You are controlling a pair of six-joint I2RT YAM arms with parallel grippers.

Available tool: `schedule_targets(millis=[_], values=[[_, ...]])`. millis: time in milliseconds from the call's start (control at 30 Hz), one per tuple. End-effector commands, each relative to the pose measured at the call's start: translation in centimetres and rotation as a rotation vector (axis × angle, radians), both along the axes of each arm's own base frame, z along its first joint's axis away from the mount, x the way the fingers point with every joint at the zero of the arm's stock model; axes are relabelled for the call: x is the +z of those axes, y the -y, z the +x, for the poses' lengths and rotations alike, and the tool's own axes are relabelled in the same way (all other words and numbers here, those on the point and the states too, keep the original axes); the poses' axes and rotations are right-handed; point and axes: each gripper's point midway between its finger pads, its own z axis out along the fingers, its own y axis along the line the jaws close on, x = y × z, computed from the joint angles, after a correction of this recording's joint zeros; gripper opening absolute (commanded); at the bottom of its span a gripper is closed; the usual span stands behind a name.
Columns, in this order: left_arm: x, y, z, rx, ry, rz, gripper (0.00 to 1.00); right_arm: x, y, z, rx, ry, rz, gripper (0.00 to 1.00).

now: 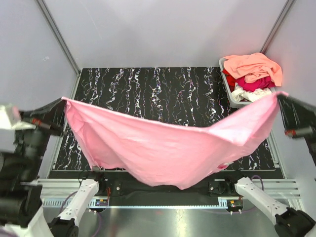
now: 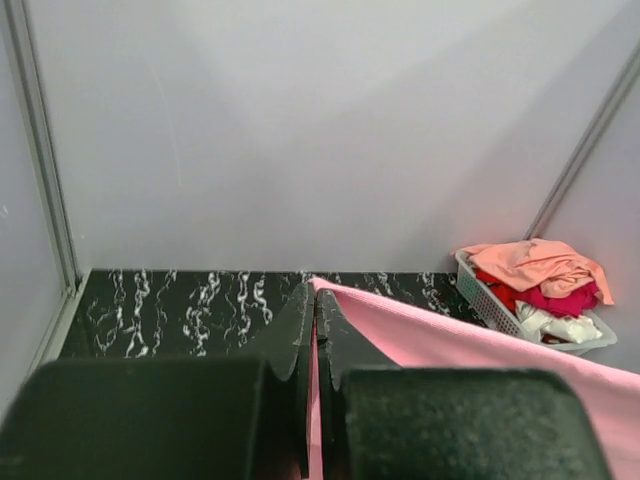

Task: Fold and stack the t-shirts
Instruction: Flatten the tshirt out

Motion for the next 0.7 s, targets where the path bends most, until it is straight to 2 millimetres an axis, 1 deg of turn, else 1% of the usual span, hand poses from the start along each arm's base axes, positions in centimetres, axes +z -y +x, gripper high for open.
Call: schedule_targets(millis=[0,33,67,100,133,167,200,233,267,300,333,367,400,433,467,500,533,567,600,633,667], values=[[-4.2,-1.3,8.9,0.125,-0.238,-0.029,0.0,-6.1,-2.0,13.2,-0.24,-0.333,-0.183,0.0],[-5.4,-1.6,10.4,0.15,-0.293,-0.042,0.0,-7.0,-2.3,15.2,-0.274,-0.372,-0.209,0.0],[-6.6,-1.7,11.9,0.169,-0.343,-0.037,0.0,-8.2,-3.1,17.3,-0.293,-0.418,-0.236,0.0],[-9.5,-2.1,15.0,0.21,-0.455,-0.024,0.0,-10.9,-4.8,21.6,-0.314,-0.497,-0.292,0.0],[-11.2,-2.1,16.8,0.219,-0.514,-0.011,0.0,-12.1,-5.6,23.7,-0.324,-0.529,-0.32,0.0],[-14.5,-2.3,20.0,0.241,-0.627,0.012,0.0,-16.3,-6.8,28.4,-0.358,-0.635,-0.38,0.0],[-17.0,-3.0,21.8,0.263,-0.703,0.012,0.0,-18.2,-7.2,30.8,-0.372,-0.679,-0.391,0.0],[-19.1,-3.4,23.4,0.271,-0.772,0.005,0.0,-18.8,-7.5,33.1,-0.385,-0.697,-0.386,0.0],[-23.6,-4.0,26.1,0.291,-0.9,0.005,0.0,-20.5,-7.8,35.5,-0.4,-0.729,-0.396,0.0],[-25.8,-5.6,27.5,0.33,-0.953,-0.02,0.0,-27.1,-9.1,39.8,-0.351,-0.858,-0.46,0.0],[-30.0,-6.2,29.5,0.332,-1.063,-0.041,0.0,-24.6,-9.7,42.0,-0.334,-0.802,-0.43,0.0],[-31.6,-6.7,30.4,0.338,-1.107,-0.062,0.0,-31.3,-10.9,45.8,-0.317,-0.912,-0.493,0.1],[-32.2,-7.3,31.5,0.336,-1.122,-0.089,0.02,-33.3,-11.1,46.1,-0.289,-0.975,-0.533,0.34],[-33.1,-7.4,32.2,0.327,-1.152,-0.098,0.07,-27.8,-11.7,47.1,-0.283,-0.82,-0.473,0.65],[-34.9,-7.1,32.9,0.303,-1.198,-0.112,0.28,-31.3,-12.4,48.5,-0.262,-0.859,-0.499,0.99],[-34.9,-6.7,33.5,0.284,-1.194,-0.121,0.42,-30.3,-12.4,48.3,-0.262,-0.834,-0.483,1.0],[-34.9,-6.5,33.7,0.271,-1.193,-0.129,0.5,-32.7,-12.5,48.4,-0.257,-0.901,-0.502,1.0],[-34.6,-6.2,33.8,0.263,-1.18,-0.133,0.62,-29.6,-12.1,47.1,-0.257,-0.869,-0.474,1.0],[-34.7,-6.2,33.5,0.266,-1.181,-0.13,0.65,-27.6,-13.0,47.9,-0.233,-0.786,-0.415,1.0],[-33.7,-6.2,33.1,0.267,-1.152,-0.13,0.68,-34.1,-13.1,46.9,-0.204,-0.911,-0.472,1.0],[-34.1,-6.0,32.6,0.261,-1.155,-0.128,0.69,-30.0,-12.9,45.2,-0.185,-0.826,-0.426,1.0]])
